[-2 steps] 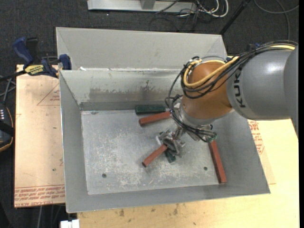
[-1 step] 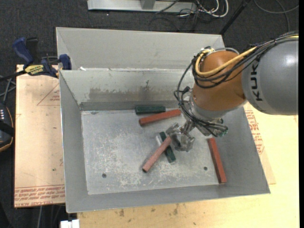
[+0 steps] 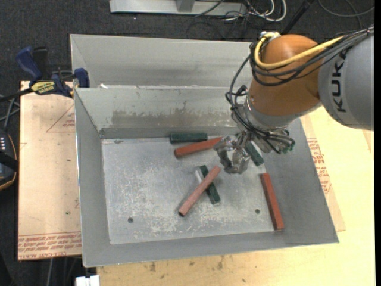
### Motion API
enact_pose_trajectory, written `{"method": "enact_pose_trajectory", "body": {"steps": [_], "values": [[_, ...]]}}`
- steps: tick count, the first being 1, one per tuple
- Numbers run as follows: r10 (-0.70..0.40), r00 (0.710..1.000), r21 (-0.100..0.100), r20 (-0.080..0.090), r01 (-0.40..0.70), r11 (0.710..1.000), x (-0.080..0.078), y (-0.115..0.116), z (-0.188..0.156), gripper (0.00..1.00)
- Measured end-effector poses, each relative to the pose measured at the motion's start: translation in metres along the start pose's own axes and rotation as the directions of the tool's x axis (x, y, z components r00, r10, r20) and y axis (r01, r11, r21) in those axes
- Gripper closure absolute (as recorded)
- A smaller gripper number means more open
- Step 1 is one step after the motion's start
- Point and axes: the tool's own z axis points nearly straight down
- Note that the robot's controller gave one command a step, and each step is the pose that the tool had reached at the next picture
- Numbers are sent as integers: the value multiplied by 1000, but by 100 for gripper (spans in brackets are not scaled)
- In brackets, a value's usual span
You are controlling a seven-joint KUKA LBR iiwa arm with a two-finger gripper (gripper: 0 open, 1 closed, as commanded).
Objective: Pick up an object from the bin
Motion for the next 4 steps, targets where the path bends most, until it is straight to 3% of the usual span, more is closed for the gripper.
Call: {"method": "enact_pose_trajectory", "body": {"steps": [1,2,3,4], "values": [[-9,1000,0,0,9,1000,-4,14,-61,100],[-111,994,-3,-3,111,994,-17,61,34,0],[-110,994,0,1,110,994,-17,61,31,0],[-335,942,-4,-1,335,942,-18,37,118,100]]}}
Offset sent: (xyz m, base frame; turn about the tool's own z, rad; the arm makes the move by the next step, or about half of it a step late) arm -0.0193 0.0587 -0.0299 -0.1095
